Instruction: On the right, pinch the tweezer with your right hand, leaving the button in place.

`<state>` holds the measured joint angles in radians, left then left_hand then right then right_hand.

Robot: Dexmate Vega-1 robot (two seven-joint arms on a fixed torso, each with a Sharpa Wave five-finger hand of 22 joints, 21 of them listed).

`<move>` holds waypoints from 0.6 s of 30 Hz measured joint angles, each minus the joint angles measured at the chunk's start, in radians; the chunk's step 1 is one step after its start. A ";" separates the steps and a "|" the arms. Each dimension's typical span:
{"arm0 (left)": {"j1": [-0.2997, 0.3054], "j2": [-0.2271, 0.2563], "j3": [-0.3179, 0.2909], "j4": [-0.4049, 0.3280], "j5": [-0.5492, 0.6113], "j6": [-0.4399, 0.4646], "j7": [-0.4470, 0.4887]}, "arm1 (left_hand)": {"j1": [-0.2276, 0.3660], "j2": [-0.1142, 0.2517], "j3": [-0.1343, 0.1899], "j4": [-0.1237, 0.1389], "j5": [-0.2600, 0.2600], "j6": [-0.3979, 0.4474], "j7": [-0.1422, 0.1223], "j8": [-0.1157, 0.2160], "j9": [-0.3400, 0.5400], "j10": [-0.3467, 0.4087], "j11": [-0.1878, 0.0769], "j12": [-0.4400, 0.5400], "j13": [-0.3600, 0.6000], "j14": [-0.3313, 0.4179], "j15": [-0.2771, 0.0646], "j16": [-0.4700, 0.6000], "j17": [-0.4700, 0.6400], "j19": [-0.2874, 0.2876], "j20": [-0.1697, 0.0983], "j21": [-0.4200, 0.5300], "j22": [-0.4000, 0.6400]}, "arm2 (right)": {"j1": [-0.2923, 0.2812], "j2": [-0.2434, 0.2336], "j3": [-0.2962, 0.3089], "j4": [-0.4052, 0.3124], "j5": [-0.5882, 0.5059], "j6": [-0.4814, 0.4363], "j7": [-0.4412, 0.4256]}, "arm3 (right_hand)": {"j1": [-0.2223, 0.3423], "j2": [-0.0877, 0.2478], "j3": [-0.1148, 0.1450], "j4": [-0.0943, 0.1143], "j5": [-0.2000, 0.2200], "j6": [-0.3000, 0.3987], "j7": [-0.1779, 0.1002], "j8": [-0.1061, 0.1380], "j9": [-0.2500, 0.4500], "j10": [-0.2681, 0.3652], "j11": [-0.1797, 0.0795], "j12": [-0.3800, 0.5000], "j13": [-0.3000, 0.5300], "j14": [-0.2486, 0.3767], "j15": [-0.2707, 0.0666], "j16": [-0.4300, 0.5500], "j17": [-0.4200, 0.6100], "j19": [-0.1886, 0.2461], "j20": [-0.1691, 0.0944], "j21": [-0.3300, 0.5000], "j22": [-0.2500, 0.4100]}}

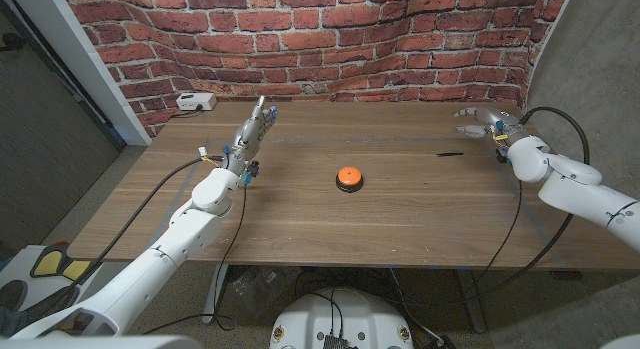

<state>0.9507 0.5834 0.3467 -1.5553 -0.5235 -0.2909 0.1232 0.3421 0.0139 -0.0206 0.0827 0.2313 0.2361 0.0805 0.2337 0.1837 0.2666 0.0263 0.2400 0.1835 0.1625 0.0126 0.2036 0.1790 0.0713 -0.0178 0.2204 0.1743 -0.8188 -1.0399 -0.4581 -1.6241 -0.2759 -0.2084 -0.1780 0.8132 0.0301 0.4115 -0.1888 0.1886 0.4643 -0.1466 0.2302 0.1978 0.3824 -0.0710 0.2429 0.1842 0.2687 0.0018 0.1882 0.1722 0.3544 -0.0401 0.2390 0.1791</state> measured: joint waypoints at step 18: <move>0.020 0.000 -0.004 -0.026 0.008 0.005 0.025 | 0.008 0.008 0.000 0.000 -0.008 0.009 -0.002 0.000 0.000 0.003 -0.003 -0.004 0.000 0.005 -0.005 0.000 0.000 0.000 0.000 0.000 0.000 | 0.054 -0.007 -0.052 0.031 -0.046 -0.025 0.066 | 0.055 -0.012 0.004 0.004 -0.004 0.038 -0.016 0.008 0.000 0.012 -0.012 0.000 0.000 0.005 -0.005 -0.003 0.000 0.003 -0.002 -0.007 0.000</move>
<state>0.9712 0.5834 0.3423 -1.5814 -0.5152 -0.2859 0.1481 0.3503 0.0221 -0.0205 0.0827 0.2234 0.2450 0.0789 0.2337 0.1837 0.2698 0.0230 0.2360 0.1835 0.1677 0.0073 0.2036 0.1791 0.0713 -0.0178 0.2204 0.1743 -0.7647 -1.0473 -0.5105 -1.5928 -0.3224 -0.2333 -0.1116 0.8685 0.0178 0.4155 -0.1847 0.1845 0.5025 -0.1626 0.2382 0.1977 0.3942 -0.0827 0.2429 0.1842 0.2738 -0.0032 0.1849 0.1723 0.3569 -0.0426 0.2321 0.1790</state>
